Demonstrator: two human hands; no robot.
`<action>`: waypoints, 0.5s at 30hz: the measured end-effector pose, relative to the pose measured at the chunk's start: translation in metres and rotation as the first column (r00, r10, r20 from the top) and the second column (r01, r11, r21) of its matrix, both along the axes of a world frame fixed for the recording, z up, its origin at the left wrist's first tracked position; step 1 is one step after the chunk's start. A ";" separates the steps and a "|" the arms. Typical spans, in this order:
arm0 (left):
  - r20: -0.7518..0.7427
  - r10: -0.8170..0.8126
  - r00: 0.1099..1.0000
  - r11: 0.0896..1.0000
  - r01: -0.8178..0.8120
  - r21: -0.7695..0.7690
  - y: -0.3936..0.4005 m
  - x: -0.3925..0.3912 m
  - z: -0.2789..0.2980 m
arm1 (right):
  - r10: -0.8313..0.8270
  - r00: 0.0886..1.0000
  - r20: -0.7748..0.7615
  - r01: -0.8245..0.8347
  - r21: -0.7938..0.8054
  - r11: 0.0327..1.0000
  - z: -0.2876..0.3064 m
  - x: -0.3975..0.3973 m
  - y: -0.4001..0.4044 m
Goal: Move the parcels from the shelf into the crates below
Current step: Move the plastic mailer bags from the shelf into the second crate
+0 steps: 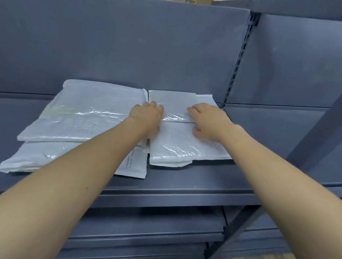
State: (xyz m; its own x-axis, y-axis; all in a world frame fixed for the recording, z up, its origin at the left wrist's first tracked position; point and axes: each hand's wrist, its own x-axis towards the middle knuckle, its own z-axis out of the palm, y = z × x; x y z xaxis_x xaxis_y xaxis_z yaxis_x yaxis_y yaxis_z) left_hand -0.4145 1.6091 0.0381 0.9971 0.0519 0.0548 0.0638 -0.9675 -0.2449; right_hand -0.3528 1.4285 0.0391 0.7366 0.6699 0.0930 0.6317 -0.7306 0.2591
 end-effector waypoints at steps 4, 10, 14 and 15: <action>0.025 0.024 0.999 0.999 -0.025 0.023 -0.003 0.012 -0.010 | -0.049 0.996 0.075 0.049 0.001 0.999 -0.012 0.012 0.002; 0.048 0.047 0.998 0.999 -0.046 -0.018 -0.003 0.010 -0.014 | -0.157 0.987 -0.030 0.159 0.086 0.983 -0.023 0.012 0.002; 0.124 0.012 0.992 0.995 0.000 -0.097 -0.007 -0.015 -0.005 | -0.151 0.980 -0.131 0.177 0.221 0.959 -0.023 -0.005 -0.005; 0.145 0.002 0.989 0.992 0.017 -0.129 -0.008 -0.024 -0.005 | -0.150 0.976 -0.159 0.187 0.251 0.950 -0.023 -0.013 -0.008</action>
